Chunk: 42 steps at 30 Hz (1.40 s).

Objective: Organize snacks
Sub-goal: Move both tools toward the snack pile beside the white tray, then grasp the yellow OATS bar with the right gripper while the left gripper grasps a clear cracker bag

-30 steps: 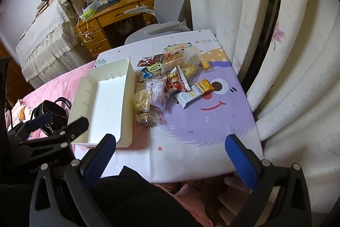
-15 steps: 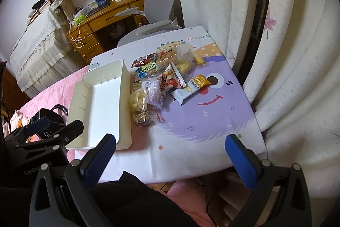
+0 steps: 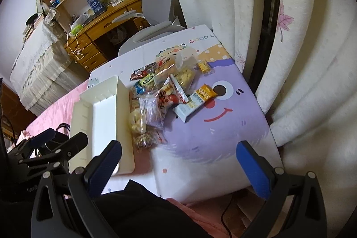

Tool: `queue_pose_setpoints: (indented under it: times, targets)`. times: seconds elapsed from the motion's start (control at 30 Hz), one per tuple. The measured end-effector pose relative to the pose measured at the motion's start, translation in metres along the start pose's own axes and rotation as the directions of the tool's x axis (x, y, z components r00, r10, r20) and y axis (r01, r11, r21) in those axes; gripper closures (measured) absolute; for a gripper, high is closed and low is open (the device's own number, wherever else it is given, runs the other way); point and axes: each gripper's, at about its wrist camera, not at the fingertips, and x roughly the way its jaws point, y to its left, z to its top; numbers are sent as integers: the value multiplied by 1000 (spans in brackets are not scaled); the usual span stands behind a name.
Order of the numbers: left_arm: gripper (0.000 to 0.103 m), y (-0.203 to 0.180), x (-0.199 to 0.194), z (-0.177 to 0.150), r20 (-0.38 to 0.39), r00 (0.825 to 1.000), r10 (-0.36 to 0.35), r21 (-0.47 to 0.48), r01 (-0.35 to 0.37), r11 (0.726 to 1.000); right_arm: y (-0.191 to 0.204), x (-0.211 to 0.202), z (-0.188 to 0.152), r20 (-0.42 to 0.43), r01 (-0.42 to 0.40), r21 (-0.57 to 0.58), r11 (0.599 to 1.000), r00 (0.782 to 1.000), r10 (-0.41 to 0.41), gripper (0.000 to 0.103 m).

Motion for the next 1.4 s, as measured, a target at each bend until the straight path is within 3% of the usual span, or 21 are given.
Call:
queue_pose_setpoints:
  times: [0.2,0.37,0.53,0.67,0.87,1.13,1.27,1.4]
  targets:
    - [1,-10,24,28,-35,999,-30,27,31,999,-21,27,28,-42,-35,79,996,998,38,0]
    - [1,-14,57,49,-106,994,-36,24,38,999,-36,61,47,-102,-52,155,987,992,69,0]
    - [1,-18,102,67,-203,978,-55,7,57,998,-55,104,58,-198,-55,249,967,974,106,0]
    - [1,-19,136,77,-291,955,-64,-4,65,998,-70,144,70,-281,-51,318,947,949,145,0]
    - [1,-20,190,81,-426,901,-78,-34,70,997,-85,195,81,-373,-20,381,924,912,173,4]
    - [1,-20,240,83,-549,835,-41,-16,39,999,-90,248,86,-504,-17,373,928,836,217,5]
    - [1,-19,256,83,-578,816,-26,0,31,1000,-95,265,90,-537,-7,371,929,814,221,5]
    - [3,-19,269,85,-586,810,-14,0,17,1000,-94,280,89,-562,-10,366,931,795,230,5]
